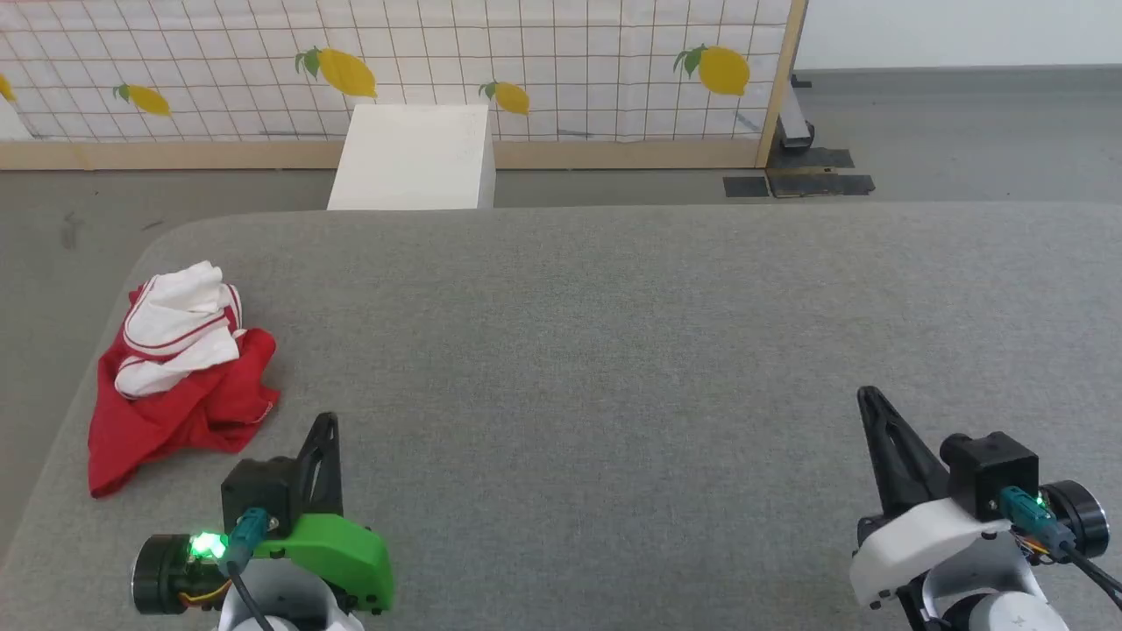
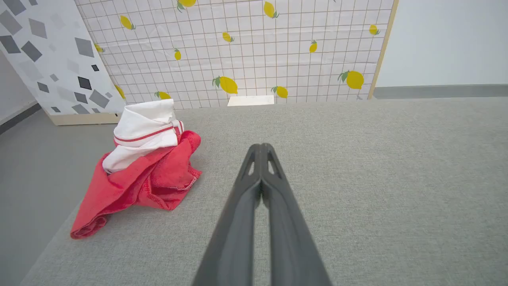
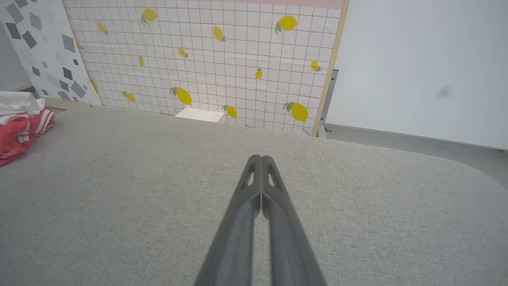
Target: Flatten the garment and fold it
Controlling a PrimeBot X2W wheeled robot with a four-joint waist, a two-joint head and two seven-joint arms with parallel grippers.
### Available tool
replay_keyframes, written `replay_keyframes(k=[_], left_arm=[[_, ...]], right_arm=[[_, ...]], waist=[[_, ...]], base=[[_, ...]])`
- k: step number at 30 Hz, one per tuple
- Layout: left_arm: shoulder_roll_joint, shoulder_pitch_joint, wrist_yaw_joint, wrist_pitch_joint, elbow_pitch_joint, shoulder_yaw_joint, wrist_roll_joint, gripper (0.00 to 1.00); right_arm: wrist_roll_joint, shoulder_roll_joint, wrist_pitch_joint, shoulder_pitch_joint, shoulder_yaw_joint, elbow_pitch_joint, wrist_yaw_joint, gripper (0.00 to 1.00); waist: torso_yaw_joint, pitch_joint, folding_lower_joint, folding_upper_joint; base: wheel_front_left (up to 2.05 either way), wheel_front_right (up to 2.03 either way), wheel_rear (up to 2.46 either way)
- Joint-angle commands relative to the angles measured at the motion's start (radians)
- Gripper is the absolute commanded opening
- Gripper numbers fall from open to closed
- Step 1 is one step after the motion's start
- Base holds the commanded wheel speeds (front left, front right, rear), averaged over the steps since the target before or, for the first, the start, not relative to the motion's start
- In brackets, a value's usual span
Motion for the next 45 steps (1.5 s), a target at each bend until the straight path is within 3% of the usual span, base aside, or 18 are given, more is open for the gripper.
replay_keyframes(k=[1,45], left_arm=[[-0.005,-0.018,0.007,0.001,-0.003,0.003,0.013,0.00],[-0.005,-0.018,0.007,0.001,-0.003,0.003,0.013,0.00]], right_arm=[[-0.006,0.003,0.000,-0.015,0.002,-0.005,-0.002,0.00],[-0.006,0.003,0.000,-0.015,0.002,-0.005,-0.002,0.00]], waist=[[0.000,0.000,0.0000,0.0000],[0.000,0.000,0.0000,0.0000]], base=[[0.00,0.00,0.00],[0.00,0.00,0.00]])
